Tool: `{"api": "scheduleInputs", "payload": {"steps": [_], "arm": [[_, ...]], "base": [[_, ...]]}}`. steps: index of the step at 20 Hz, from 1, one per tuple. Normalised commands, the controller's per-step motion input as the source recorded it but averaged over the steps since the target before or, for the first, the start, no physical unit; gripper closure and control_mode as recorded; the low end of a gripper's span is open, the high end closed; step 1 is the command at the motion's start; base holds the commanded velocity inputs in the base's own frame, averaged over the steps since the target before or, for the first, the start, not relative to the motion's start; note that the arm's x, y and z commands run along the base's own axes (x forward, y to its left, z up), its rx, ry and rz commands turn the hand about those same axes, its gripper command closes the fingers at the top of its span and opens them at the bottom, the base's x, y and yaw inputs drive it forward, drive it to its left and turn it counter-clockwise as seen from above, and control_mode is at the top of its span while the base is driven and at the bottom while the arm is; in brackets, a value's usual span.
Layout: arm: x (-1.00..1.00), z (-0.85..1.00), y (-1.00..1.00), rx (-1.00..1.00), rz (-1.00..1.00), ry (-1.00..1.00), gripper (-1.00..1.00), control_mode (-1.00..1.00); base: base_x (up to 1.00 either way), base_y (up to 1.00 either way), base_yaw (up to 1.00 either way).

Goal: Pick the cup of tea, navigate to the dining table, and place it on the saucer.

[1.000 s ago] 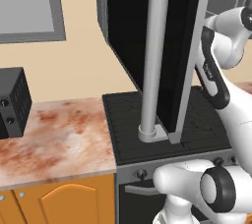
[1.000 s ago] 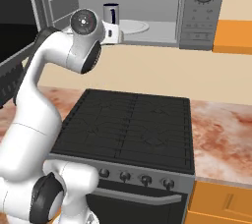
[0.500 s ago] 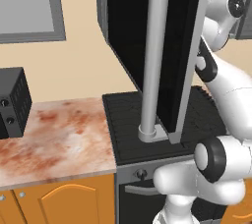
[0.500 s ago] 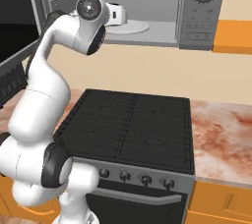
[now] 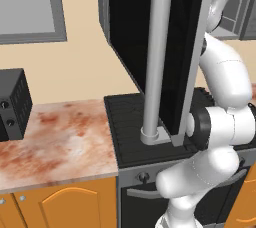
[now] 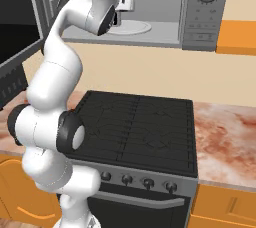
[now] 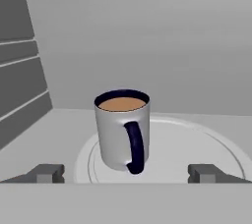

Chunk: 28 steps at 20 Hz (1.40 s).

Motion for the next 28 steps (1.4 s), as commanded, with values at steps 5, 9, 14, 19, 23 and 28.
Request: {"api": "scheduleInputs", "payload": {"steps": [5,9,14,19,23,28], "arm": [[0.30,-0.39,-0.02,0.00,0.04,0.04,-1.00,-1.00],[0.35,-0.28,-0.11,0.00,0.06,0.00,-1.00,-1.00],[0.51,-0.09,0.00,0.00,0.07,0.00,-1.00,-1.00],[0.52,-0.05,0.00,0.00,0.06,0.05,-1.00,-1.00],[0.12,0.00,-0.02,0.00,0.07,0.07,-1.00,-1.00],[0.09,0.00,0.00,0.00,0.08,0.03,-1.00,-1.00]], "base": [[0.00,0.00,0.00],[0.00,0.00,0.00],[0.00,0.00,0.00],[0.00,0.00,0.00],[0.00,0.00,0.00],[0.00,0.00,0.00]]}}
